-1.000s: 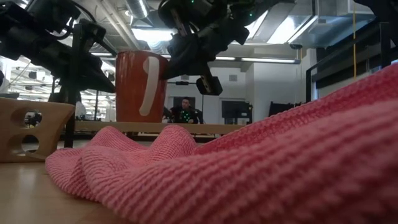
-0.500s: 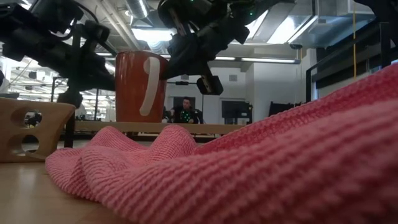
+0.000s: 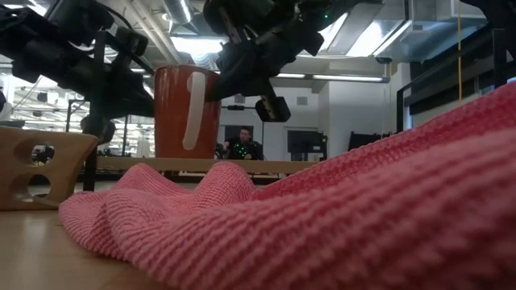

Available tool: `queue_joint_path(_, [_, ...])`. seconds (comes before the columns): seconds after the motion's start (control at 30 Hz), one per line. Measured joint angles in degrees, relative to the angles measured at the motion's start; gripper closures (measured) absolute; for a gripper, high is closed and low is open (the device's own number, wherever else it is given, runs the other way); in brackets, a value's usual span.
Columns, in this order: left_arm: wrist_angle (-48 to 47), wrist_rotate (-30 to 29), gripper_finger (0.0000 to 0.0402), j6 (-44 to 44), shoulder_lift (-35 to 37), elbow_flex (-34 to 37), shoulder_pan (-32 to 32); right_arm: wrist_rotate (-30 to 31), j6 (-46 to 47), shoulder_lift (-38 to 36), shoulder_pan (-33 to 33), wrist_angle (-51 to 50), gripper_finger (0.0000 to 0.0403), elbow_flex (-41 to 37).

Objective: Stack small to large cups/mugs on shelf
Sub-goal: Adjust the orange mug on the shelf

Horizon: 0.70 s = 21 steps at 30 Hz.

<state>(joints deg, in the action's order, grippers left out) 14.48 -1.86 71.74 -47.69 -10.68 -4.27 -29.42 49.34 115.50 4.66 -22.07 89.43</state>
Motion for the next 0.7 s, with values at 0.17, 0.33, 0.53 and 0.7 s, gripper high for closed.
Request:
queue_joint_path(0.17, [0.64,-0.45,0.0392,-0.27,-1.14,0.0,0.0,-0.49,0.07,0.0,-0.45,0.07,0.0391,0.0])
queue_joint_path(0.33, [4.81,-1.81,0.0392,-0.32,-3.81,0.0,-0.28,-0.62,0.01,0.0,-0.61,0.84,0.0391,0.0])
queue_joint_path(0.53, [4.74,-2.42,0.0392,-0.37,-4.86,0.0,-0.33,-0.65,0.02,0.0,-1.07,1.27,0.0391,0.0])
queue_joint_path(0.7, [5.29,-4.02,0.0392,-0.38,-4.86,0.0,-0.33,-0.86,0.05,0.0,-1.5,1.64,0.0391,0.0])
